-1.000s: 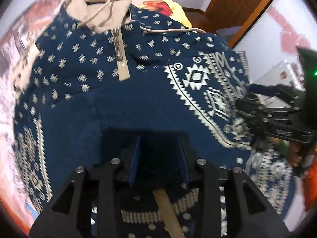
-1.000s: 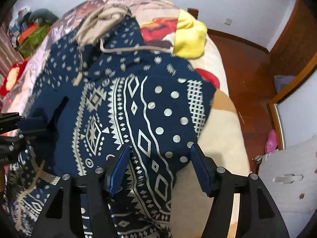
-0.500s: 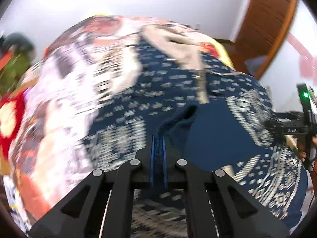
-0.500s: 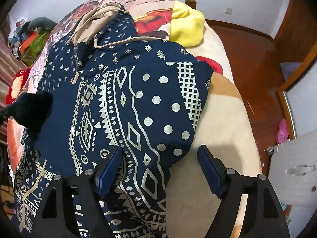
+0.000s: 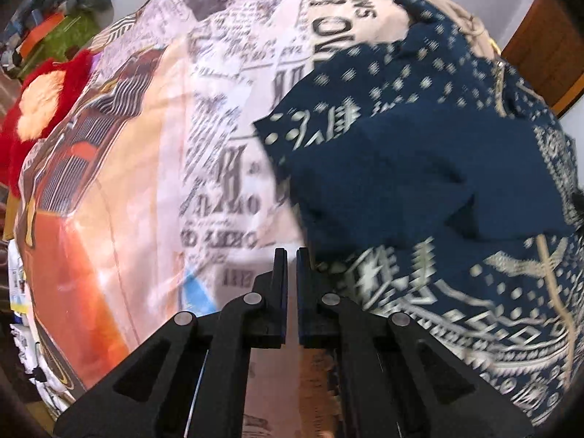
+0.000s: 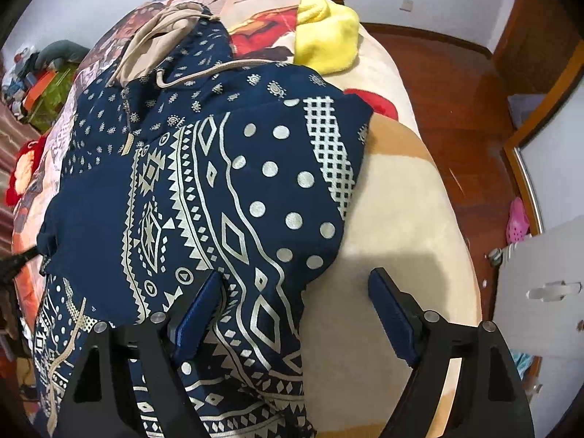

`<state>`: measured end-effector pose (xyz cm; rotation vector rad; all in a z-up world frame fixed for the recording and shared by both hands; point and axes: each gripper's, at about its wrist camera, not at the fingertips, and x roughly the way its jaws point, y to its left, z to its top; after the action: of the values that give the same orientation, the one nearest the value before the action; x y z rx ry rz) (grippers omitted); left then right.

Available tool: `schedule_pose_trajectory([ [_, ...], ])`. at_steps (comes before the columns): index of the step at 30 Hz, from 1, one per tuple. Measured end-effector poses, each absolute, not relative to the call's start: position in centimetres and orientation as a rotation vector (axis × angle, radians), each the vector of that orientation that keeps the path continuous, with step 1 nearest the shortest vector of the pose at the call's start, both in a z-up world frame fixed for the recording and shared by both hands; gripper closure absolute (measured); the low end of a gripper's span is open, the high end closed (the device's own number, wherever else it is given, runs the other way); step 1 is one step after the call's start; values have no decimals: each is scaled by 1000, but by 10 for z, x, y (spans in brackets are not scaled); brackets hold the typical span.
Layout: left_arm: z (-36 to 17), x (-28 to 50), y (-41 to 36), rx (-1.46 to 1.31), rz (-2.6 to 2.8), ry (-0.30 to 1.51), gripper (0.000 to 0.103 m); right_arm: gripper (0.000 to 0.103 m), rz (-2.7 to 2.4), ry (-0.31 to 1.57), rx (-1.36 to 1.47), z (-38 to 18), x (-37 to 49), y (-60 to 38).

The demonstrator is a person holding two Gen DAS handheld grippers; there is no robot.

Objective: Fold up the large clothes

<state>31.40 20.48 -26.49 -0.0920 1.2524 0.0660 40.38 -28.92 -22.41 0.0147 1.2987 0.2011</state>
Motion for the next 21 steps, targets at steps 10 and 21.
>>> schedule_pose_trajectory([
  [10,-192,315,197,-22,-14,1100,96,21,248,1199,57,-166,407,-282],
  [21,-115,377,148,-6,-93,897,45,15,366,1040,85,-106,460,-229],
])
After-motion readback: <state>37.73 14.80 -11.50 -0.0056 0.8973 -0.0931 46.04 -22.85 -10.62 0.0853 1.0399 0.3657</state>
